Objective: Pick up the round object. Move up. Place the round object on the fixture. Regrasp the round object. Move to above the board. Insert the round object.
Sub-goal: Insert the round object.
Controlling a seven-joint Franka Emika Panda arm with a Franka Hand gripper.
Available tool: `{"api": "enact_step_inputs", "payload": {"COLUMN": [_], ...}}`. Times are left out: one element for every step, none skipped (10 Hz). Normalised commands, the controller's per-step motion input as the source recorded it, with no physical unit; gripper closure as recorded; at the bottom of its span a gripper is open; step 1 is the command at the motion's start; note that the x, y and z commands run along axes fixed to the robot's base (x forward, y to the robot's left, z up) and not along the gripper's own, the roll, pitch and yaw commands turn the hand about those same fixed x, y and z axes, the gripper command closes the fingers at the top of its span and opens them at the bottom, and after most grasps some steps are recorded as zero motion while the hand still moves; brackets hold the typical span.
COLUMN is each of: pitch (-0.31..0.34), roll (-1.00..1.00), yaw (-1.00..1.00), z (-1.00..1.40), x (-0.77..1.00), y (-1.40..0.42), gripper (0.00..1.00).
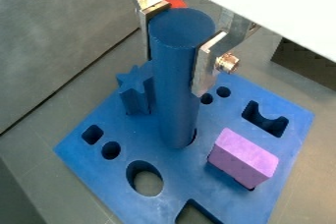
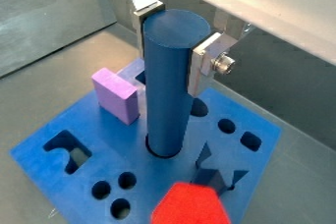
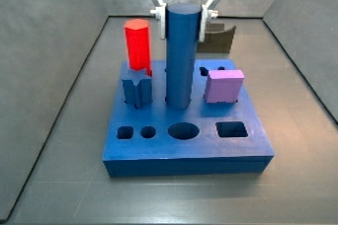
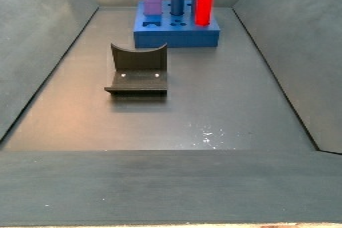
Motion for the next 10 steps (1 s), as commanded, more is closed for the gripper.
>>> {"api": "enact_step_inputs", "payload": {"pitch": [0.013,0.026,-0.073,-0.119,-0.096,-0.083,-0.073,-0.084,-0.001,0.0], "roll": [0.07,0.07,0.14,0.16,0.15,0.08,0.21,0.14,-0.01,0.0], "yaw": [0.0,-0.01,0.0,0.0,0.0,0.0,0.0,0.0,0.0,0.0], "z": [-0.21,-0.19,-0.68,-0.77,-0.66,-0.51,-0.59,-0.49,0.0,0.0], "x": [-0.01,0.0,-0.04,-0.08,-0.04,0.0,0.0,0.0,0.0,0.0], "y": [0.2,0.19,0.0,-0.08,-0.07,-0.03,-0.12,-0.08,0.0,0.0], "gripper": [1.0,1.0,1.0,1.0,1.0,1.0,1.0,1.0,1.0,1.0]}}
